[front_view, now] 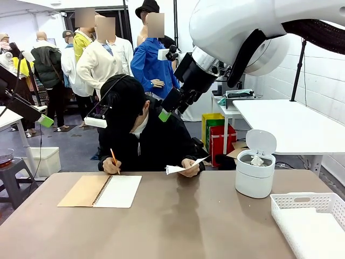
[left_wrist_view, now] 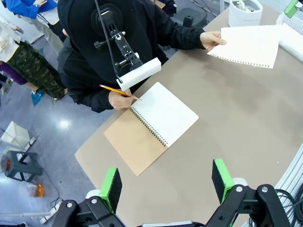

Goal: Sort the paper based on its condition.
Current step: If a person hands you a paper, place it in the Organizing basket , and if it's crumpled, put it in the Trash can.

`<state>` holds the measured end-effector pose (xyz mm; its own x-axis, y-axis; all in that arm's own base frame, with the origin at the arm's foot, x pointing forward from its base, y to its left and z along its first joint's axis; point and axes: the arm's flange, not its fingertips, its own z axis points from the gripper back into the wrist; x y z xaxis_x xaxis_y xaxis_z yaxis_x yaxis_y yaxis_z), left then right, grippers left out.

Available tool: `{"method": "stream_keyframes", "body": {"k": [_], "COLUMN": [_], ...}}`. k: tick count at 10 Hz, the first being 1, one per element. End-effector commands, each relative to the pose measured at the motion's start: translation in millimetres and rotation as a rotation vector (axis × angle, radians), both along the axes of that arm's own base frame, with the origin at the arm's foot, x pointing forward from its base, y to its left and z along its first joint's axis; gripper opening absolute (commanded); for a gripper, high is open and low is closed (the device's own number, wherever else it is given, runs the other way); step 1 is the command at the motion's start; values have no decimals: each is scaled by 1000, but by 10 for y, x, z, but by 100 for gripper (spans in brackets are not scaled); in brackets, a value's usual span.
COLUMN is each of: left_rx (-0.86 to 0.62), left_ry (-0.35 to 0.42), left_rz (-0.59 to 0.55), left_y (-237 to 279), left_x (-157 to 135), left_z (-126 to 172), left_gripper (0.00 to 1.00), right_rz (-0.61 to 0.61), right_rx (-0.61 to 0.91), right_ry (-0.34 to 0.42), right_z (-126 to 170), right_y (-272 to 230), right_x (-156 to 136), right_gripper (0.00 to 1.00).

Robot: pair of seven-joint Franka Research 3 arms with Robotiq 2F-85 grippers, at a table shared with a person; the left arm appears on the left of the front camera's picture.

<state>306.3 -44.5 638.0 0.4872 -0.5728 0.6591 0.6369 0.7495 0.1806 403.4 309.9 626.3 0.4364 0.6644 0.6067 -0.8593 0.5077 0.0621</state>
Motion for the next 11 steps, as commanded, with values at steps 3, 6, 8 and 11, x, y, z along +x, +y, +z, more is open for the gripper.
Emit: {"method": "stream_keyframes", "body": {"k": [3, 6, 8, 11], "left_rx": [-1, -1, -1, -1], "left_ry": [2, 2, 2, 2], "left_rz": [1, 1, 1, 1], "left_y": [5, 5, 5, 5], "left_x": [0, 0, 0, 0], "left_z": [1, 1, 1, 1], "left_gripper": [100, 100, 100, 100], "right_rz": [-7, -7, -7, -7], "right_rx": [-6, -6, -6, -6], "right_ry": [4, 4, 4, 4], "right_z": [-10, -10, -10, -10], "right_y": [-5, -5, -5, -5], "right_x": [6, 6, 6, 6], "right_gripper": [100, 100, 100, 100]}}
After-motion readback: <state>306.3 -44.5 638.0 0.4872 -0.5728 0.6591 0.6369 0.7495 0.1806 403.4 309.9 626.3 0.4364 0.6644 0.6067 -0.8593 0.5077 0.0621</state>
